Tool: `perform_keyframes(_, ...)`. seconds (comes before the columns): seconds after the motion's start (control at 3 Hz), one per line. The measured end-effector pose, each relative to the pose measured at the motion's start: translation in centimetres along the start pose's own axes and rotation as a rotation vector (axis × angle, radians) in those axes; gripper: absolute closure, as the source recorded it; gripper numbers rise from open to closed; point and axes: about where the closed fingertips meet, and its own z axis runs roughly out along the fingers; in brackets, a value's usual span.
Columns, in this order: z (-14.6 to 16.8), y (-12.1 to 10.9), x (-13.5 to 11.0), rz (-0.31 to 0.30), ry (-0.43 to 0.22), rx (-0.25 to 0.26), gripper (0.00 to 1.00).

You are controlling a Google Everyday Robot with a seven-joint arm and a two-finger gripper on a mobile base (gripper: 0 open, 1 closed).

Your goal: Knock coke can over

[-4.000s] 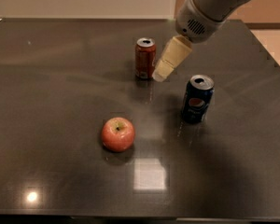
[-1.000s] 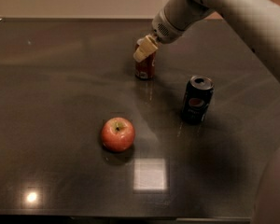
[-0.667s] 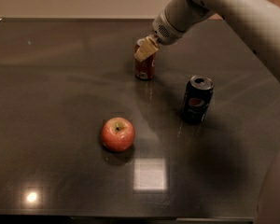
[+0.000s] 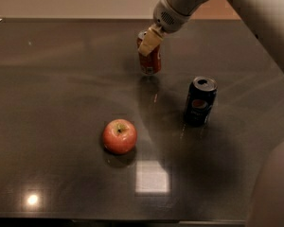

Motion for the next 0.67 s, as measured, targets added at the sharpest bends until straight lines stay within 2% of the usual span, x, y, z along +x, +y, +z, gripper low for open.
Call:
perform_keyframes(0.33, -1.6, 1.1, 0.8, -0.129, 0.148, -0.027, 1.00)
perform_keyframes(0.67, -2.5, 2.7, 2.4, -0.258, 0.291, -0.082, 1.00)
